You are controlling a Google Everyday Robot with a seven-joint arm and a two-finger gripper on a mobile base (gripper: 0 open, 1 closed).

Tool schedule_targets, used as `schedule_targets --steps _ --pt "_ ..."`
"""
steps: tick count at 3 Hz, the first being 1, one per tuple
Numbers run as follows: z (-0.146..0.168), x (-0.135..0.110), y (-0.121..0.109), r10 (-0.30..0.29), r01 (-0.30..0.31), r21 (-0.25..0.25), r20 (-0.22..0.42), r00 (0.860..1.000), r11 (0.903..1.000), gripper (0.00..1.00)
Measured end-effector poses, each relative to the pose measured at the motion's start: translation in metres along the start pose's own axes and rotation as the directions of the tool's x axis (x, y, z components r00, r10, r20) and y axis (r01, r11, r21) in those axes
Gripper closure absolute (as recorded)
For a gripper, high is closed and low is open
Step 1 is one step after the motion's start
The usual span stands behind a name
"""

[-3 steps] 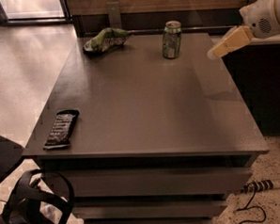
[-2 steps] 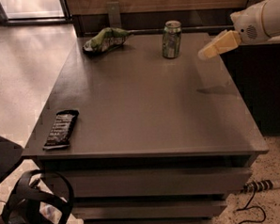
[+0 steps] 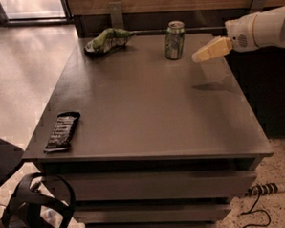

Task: Move green can near rxbar chocolate

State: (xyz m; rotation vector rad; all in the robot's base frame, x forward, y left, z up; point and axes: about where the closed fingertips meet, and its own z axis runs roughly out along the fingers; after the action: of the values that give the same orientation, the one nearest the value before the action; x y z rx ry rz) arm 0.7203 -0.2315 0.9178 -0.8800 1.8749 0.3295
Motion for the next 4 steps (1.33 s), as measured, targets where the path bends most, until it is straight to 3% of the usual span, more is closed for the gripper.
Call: schedule_targets --steps 4 --pt "0.073 -0.021 -0.03 0.066 -0.059 -0.043 0.189 0.98 0.9973 0.0"
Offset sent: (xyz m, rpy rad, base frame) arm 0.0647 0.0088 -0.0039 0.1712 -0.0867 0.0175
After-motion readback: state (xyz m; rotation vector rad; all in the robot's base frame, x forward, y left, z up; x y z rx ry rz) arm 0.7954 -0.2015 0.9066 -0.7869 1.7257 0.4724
